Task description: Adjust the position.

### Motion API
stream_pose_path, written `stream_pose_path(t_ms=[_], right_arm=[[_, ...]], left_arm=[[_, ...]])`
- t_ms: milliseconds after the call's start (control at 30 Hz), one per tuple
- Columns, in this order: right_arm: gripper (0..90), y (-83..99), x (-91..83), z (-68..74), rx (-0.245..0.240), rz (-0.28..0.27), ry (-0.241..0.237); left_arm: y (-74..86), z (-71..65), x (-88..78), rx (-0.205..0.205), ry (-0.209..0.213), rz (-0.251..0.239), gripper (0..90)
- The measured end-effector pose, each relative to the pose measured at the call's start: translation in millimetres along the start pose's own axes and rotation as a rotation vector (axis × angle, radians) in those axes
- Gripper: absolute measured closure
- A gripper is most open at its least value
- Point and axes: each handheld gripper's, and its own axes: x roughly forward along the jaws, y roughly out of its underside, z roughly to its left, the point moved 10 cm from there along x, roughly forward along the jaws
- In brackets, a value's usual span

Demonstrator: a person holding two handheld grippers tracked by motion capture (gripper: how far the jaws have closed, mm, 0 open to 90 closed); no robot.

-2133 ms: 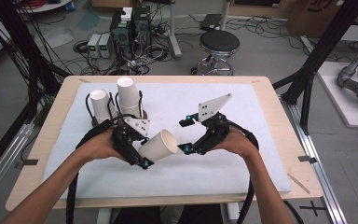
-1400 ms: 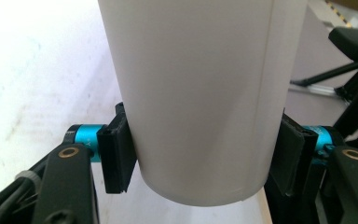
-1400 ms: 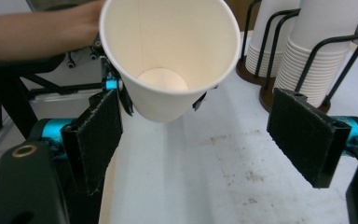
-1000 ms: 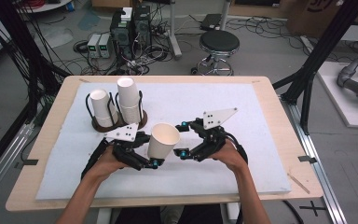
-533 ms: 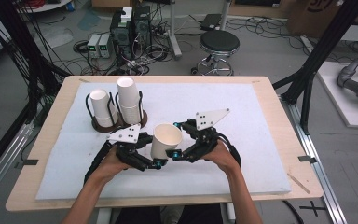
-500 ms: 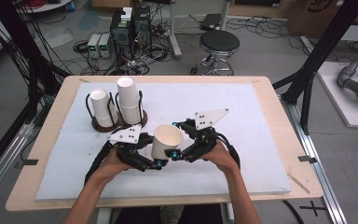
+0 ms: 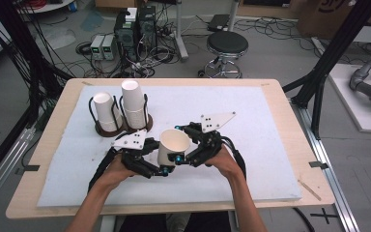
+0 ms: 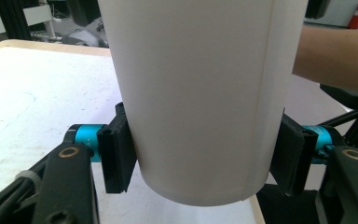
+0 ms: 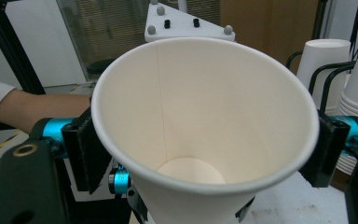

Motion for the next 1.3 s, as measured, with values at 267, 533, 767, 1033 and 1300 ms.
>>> stream_pose_path(t_ms=[267, 533, 767, 1033, 1300], right_arm=[[24.9, 0.5, 2.2, -0.2, 0.009, -0.006, -0.016], [26.8, 1.0, 2.4, -0.1, 0.000, -0.004, -0.014], [27.1, 0.7, 2.4, -0.2, -0.009, -0.003, -0.004], [27.0, 1.4, 0.3, -1.6, -0.011, 0.009, 0.008], [27.0, 2.0, -2.9, -5.1, -0.018, 0.023, 0.047]], left_arm=[[1.3, 0.0, -0.4, -0.001, 0.003, -0.001, 34.7], [1.9, -0.1, -0.5, 0.005, 0.004, 0.000, 34.8], [2.3, 2.0, -0.8, -0.012, -0.045, 0.001, 17.2], [1.7, 2.8, -2.1, -0.048, -0.045, -0.005, 5.4], [7.6, 11.1, -13.8, -0.056, -0.109, 0.045, 5.4]])
